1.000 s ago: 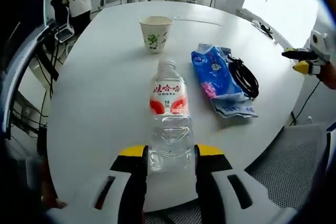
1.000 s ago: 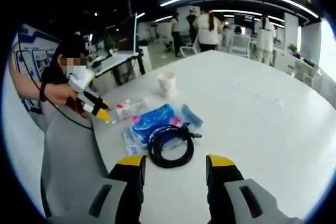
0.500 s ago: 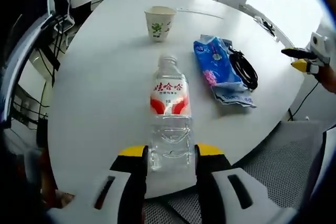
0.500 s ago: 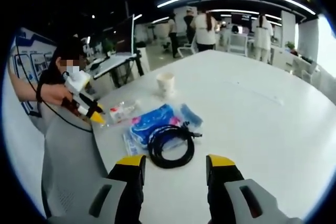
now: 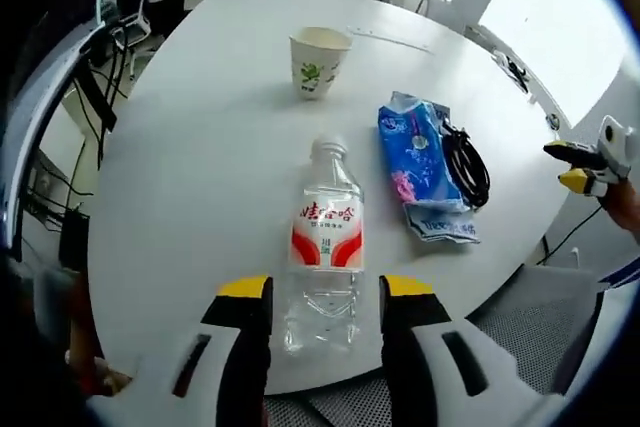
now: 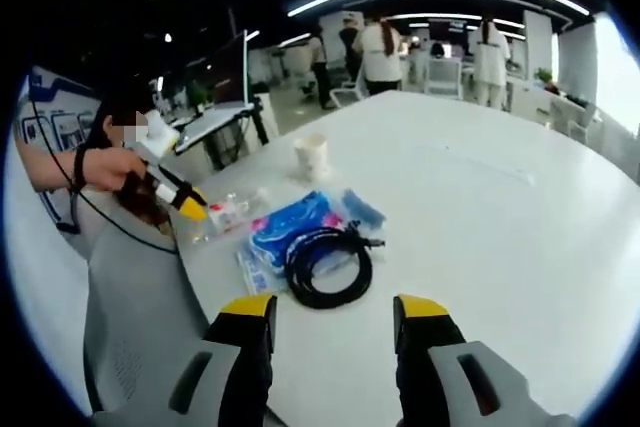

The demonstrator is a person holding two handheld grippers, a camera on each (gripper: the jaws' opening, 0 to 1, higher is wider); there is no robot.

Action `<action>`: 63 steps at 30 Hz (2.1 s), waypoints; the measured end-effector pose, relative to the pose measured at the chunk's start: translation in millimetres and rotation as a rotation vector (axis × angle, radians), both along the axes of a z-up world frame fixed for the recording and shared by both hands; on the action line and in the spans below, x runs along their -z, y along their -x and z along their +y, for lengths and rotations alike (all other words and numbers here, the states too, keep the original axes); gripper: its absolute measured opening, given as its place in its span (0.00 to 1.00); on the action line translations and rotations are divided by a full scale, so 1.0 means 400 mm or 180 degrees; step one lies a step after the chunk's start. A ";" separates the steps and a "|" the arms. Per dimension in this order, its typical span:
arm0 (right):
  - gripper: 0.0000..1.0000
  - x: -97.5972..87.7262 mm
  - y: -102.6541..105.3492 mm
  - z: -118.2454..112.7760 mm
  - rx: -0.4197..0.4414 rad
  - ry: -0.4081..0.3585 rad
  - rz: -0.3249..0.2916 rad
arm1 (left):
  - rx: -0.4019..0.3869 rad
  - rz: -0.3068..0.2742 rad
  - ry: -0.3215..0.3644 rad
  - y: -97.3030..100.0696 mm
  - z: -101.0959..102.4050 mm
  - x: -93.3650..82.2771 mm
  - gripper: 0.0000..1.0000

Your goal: Arrange the tabletop items into an orderly group along one side of the table until the central work area is clear of visible clutter.

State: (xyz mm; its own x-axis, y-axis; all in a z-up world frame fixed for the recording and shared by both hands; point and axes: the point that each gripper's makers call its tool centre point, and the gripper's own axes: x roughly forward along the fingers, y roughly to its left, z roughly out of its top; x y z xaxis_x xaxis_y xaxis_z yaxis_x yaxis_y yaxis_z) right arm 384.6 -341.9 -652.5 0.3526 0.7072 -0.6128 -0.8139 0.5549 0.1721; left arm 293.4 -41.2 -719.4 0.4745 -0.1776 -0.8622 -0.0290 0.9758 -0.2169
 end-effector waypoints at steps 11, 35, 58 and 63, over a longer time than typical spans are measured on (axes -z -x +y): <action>0.47 -0.003 0.010 -0.014 0.0076 -0.0019 0.0015 | 0.0105 0.0059 -0.0142 -0.085 -0.004 0.013 0.43; 0.48 0.001 0.014 -0.021 0.0053 -0.0004 0.0058 | 0.0471 0.0403 -0.0207 -0.105 -0.030 0.103 0.44; 0.47 -0.008 0.005 -0.025 0.0073 0.0006 0.0028 | 0.0267 -0.0039 -0.0093 -0.108 -0.009 0.039 0.38; 0.47 -0.007 0.006 -0.015 0.0036 0.0026 0.0033 | 0.0249 -0.0074 -0.0089 -0.112 -0.005 0.029 0.38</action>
